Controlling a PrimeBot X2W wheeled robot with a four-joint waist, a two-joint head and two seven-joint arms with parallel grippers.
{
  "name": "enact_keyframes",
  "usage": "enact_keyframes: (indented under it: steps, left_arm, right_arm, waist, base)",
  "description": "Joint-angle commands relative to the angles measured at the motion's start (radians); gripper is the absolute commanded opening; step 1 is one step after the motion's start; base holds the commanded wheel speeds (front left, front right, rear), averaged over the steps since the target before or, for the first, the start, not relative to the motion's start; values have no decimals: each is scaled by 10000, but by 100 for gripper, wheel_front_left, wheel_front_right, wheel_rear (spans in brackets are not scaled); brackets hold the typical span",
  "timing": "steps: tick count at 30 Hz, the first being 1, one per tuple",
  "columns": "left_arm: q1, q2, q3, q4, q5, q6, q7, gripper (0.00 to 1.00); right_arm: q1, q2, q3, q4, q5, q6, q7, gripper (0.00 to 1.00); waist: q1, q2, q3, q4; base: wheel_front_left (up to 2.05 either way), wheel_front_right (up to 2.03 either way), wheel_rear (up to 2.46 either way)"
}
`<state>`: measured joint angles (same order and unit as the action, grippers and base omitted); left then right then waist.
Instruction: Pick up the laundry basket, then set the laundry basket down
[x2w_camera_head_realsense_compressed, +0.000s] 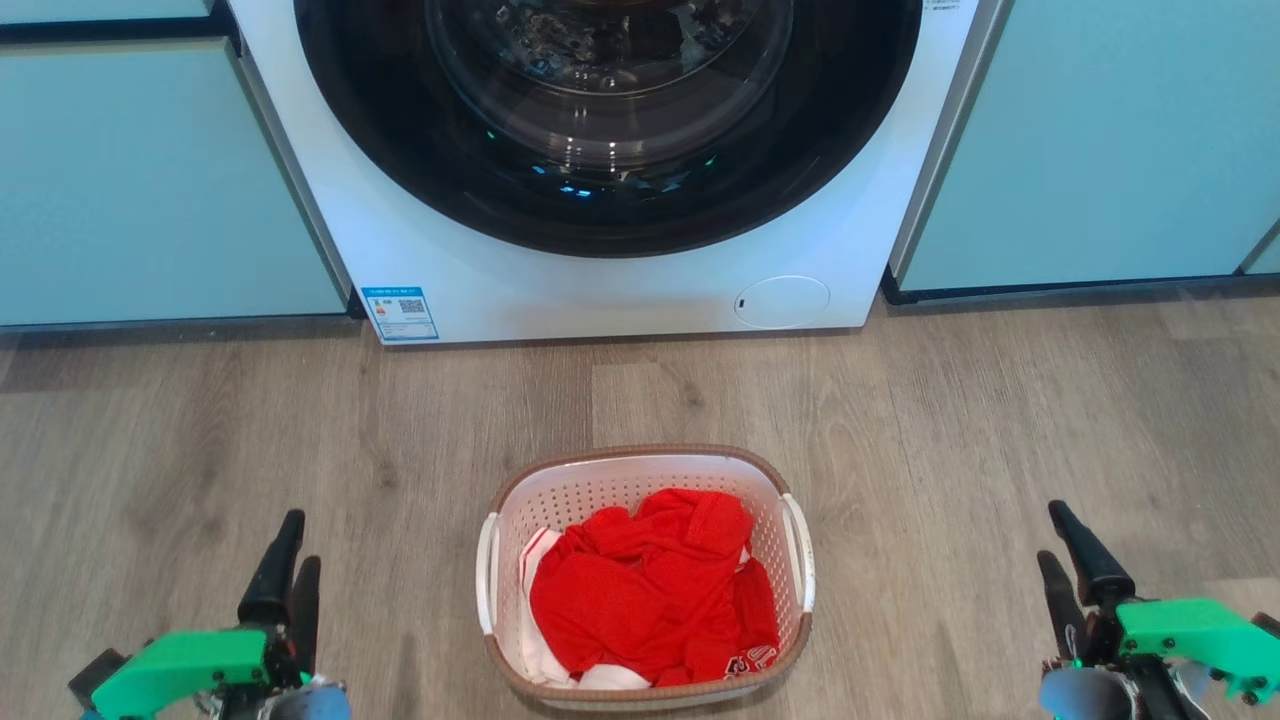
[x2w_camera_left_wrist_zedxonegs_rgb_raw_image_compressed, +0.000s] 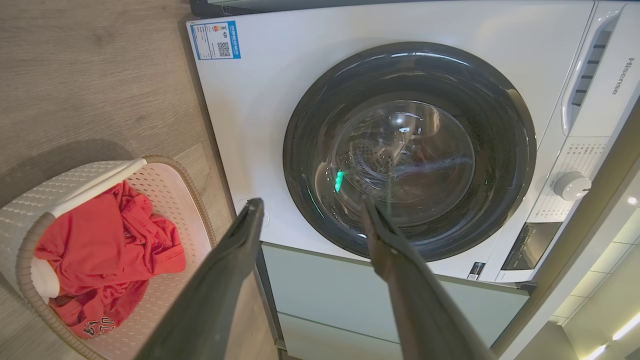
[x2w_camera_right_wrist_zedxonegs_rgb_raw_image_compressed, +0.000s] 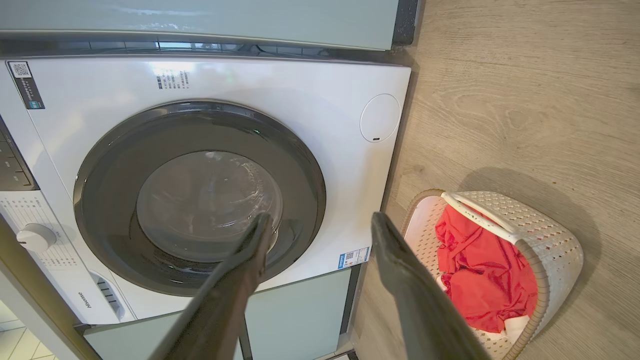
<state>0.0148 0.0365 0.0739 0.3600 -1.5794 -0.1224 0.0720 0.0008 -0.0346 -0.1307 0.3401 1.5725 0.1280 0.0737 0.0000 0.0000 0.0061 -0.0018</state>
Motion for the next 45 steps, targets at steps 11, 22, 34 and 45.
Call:
enact_keyframes:
  steps: [11,22,34,45]
  left_arm:
    - [-750,87,279,-519,910,-17,-372,100]
    - [-950,92,440,-1285,2430,121,-695,100]
    - [-1134,98,-214,-2667,4874,1312,-1046,100]
    - [-1189,118,-1386,-2654,7280,2204,-1370,100]
  right_arm:
    - [-620,-59,-57,-803,-1132,5,-391,100]
    - [-880,-70,-165,-1617,-3001,8,-713,100]
    - [-1129,-81,342,-2507,-5421,10,-1065,100]
    - [-1236,-92,1029,-3012,-7683,13,-1388,100]
  waist:
    - [0,0,16,-6]
    - [0,0,85,17]
    - [0,0,172,27]
    - [0,0,195,40]
  base:
    - [0,0,0]
    - [0,0,0]
    - [0,0,0]
    - [0,0,0]
